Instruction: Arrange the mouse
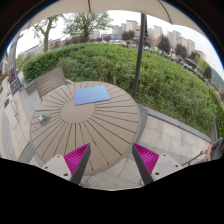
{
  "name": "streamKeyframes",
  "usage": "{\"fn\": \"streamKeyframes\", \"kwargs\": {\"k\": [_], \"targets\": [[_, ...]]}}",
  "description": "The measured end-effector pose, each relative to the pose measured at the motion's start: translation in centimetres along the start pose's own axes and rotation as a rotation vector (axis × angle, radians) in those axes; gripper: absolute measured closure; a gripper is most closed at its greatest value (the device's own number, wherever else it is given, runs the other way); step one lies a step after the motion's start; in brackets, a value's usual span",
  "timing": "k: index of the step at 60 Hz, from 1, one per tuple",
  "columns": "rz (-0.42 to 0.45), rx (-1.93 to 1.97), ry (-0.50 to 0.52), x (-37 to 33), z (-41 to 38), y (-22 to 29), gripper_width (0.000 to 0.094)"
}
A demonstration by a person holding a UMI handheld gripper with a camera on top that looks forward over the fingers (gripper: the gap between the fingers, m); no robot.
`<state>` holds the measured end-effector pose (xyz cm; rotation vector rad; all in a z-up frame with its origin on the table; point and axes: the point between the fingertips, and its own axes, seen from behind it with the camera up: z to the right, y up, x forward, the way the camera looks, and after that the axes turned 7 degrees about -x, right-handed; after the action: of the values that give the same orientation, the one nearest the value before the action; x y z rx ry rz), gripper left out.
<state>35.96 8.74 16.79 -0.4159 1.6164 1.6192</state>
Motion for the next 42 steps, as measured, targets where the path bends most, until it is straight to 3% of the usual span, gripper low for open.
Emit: {"fn": "streamKeyframes", "kwargs": {"k": [14, 42], "targets": [[0.011, -0.074, 0.074, 1.4, -8.6, 1.7, 0.0071], [0.051, -0.138, 0.214, 3.8, -35.8, 5.9, 0.0080]]}}
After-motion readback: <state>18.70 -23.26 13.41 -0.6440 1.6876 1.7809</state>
